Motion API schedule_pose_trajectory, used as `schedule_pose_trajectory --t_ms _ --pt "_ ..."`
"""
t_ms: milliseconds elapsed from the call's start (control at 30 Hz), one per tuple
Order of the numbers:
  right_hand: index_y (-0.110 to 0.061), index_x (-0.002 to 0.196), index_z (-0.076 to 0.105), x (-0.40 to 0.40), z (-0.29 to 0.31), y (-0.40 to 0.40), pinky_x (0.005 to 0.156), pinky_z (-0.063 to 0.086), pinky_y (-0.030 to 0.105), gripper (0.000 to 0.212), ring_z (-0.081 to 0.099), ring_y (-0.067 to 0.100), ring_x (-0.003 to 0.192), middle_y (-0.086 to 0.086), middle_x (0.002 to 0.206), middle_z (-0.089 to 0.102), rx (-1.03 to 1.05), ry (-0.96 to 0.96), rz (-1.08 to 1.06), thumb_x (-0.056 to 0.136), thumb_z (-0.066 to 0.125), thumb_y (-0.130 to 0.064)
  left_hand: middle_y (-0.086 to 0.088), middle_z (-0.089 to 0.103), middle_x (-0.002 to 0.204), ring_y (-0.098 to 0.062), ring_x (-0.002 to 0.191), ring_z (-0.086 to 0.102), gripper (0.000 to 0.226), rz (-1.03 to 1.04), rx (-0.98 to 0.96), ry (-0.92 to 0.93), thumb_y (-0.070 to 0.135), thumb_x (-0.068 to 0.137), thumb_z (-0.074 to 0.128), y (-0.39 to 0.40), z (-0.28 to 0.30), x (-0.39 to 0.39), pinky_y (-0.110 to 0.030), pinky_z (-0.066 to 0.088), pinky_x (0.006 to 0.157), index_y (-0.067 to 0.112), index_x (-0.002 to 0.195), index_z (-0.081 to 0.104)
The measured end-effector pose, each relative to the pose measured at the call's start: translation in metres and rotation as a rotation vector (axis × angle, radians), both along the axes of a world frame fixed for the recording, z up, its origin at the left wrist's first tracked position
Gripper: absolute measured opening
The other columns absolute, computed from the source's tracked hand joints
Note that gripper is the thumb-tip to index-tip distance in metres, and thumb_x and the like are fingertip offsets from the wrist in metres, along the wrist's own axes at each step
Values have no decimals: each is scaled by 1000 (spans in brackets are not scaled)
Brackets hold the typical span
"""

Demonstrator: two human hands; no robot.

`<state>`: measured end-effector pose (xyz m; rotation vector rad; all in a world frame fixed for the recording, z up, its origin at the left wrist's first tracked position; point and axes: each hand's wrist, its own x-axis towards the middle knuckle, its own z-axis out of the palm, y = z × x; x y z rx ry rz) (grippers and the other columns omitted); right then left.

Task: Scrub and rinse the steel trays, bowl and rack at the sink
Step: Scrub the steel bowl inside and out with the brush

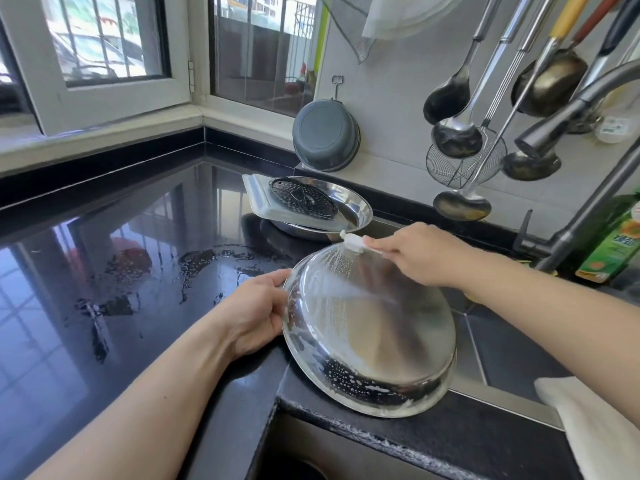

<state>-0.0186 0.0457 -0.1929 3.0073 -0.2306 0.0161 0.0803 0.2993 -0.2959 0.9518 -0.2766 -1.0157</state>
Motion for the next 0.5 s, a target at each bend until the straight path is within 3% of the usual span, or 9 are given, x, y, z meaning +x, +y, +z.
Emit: schedule_pose_trajectory --t_ms 133,300,500 --pt "-62 144 37 -21 -14 15 86 50 40 47 62 27 98 -4 96 62 72 38 128 106 41 -35 -29 68 110 -31 88 67 63 20 -3 11 -31 83 23 0 1 -1 -34 63 76 -7 113 73" --pt "-49 147 47 -88 -29 39 64 46 30 44 48 8 69 -14 75 48 153 13 381 105 37 -38 -23 73 91 -24 69 73 61 36 -4 -14 -32 84 19 1 7 -7 -29 61 60 -8 114 66" --pt "-56 147 40 -94 -31 30 56 48 36 51 48 12 64 -14 74 45 86 13 423 101 34 -37 -28 72 109 -30 88 74 66 29 20 -51 -31 82 22 -2 2 -4 -35 65 77 -7 125 65"
